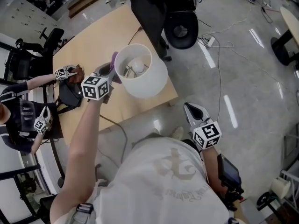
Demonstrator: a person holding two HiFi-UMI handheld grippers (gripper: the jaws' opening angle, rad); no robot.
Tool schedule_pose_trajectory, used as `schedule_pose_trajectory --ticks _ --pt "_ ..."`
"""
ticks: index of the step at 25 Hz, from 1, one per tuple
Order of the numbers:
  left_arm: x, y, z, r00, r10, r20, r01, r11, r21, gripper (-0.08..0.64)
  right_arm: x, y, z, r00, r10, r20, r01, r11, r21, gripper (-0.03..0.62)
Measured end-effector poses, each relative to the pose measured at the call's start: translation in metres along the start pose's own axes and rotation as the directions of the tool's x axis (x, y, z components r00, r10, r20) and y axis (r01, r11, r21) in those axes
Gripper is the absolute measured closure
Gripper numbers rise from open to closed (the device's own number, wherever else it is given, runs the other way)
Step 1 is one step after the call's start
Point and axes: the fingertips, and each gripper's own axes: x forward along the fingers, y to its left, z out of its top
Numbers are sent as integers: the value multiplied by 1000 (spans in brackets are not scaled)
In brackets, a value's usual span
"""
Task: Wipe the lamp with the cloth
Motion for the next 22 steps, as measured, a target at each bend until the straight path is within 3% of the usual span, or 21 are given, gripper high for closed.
schedule_pose_trajectory --ticks 6,12,18,22 --pt "-2 8 -34 996 44 -73 -44 999 2 489 -6 -2 -3 1000 13 4 -13 1000 3 580" --pt "-26 19 11 998 61 28 -62 997 38 488 -3 3 -2 999 40 21 -40 999 -14 579" --pt "-38 4 90 985 -74 154 55 990 127 485 -4 0 3 998 38 44 -38 999 -8 580" --pt "-26 -17 125 969 -194 154 159 964 213 485 -9 -13 5 999 8 39 -8 1000 4 580"
